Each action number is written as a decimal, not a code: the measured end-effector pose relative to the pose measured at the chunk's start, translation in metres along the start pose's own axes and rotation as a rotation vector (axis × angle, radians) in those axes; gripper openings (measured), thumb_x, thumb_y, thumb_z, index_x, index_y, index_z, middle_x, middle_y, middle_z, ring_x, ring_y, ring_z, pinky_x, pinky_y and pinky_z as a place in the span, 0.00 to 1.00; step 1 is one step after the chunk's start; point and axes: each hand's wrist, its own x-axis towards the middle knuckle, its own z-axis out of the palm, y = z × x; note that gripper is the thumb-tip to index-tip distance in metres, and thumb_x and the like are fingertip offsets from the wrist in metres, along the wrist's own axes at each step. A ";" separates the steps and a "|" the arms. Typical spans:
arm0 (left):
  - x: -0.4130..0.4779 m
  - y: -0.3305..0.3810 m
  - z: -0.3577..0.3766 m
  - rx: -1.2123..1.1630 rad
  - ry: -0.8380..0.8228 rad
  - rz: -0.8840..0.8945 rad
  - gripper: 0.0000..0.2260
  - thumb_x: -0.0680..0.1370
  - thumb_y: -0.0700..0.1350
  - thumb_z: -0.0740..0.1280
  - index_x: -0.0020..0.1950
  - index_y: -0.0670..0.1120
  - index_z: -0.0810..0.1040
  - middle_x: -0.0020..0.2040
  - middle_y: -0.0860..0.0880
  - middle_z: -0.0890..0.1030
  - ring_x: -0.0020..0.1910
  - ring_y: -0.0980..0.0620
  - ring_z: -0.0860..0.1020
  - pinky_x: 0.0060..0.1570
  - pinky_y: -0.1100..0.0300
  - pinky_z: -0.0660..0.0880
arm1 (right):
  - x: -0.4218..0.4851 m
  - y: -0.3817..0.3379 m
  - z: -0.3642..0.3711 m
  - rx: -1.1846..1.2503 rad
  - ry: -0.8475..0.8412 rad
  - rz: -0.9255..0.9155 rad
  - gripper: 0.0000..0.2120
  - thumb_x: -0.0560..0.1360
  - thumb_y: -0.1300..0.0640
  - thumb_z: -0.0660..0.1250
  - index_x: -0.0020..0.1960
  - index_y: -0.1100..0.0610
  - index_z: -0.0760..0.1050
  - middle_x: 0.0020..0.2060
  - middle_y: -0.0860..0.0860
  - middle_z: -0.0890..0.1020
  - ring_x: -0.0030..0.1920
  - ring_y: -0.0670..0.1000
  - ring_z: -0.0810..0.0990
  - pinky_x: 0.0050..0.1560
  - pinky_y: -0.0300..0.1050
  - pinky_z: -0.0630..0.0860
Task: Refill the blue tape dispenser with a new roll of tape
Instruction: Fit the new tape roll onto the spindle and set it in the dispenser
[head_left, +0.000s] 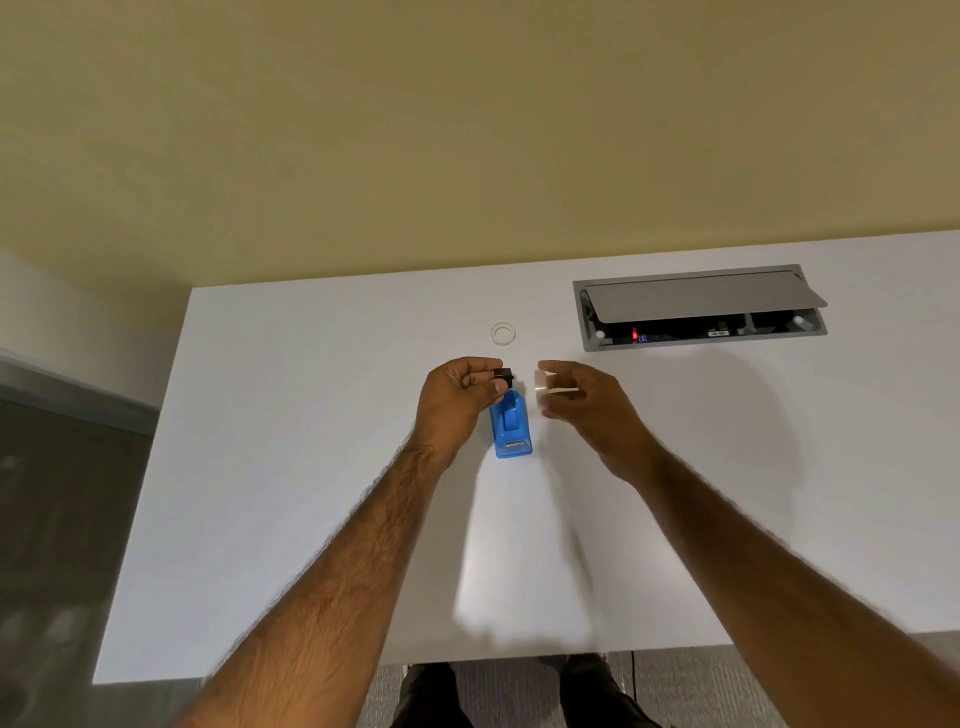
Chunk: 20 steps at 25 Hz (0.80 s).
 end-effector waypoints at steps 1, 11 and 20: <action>-0.001 0.002 0.000 0.027 0.004 0.012 0.11 0.75 0.33 0.72 0.55 0.43 0.84 0.49 0.46 0.87 0.52 0.46 0.85 0.58 0.52 0.80 | -0.004 -0.006 0.005 0.028 -0.005 -0.016 0.19 0.70 0.61 0.71 0.60 0.49 0.79 0.48 0.47 0.84 0.47 0.46 0.83 0.51 0.43 0.81; -0.019 0.016 0.002 0.096 0.026 0.048 0.12 0.75 0.34 0.71 0.58 0.42 0.84 0.50 0.44 0.87 0.51 0.45 0.86 0.59 0.48 0.80 | -0.010 -0.037 0.019 -0.085 0.019 -0.121 0.20 0.72 0.57 0.70 0.63 0.51 0.76 0.54 0.46 0.83 0.53 0.47 0.81 0.52 0.39 0.80; -0.029 0.019 -0.002 0.047 0.034 0.072 0.10 0.75 0.35 0.72 0.55 0.42 0.85 0.48 0.44 0.87 0.49 0.44 0.86 0.56 0.51 0.82 | -0.017 -0.040 0.020 -0.054 -0.046 -0.145 0.22 0.73 0.57 0.72 0.66 0.56 0.75 0.60 0.53 0.81 0.57 0.52 0.81 0.56 0.45 0.81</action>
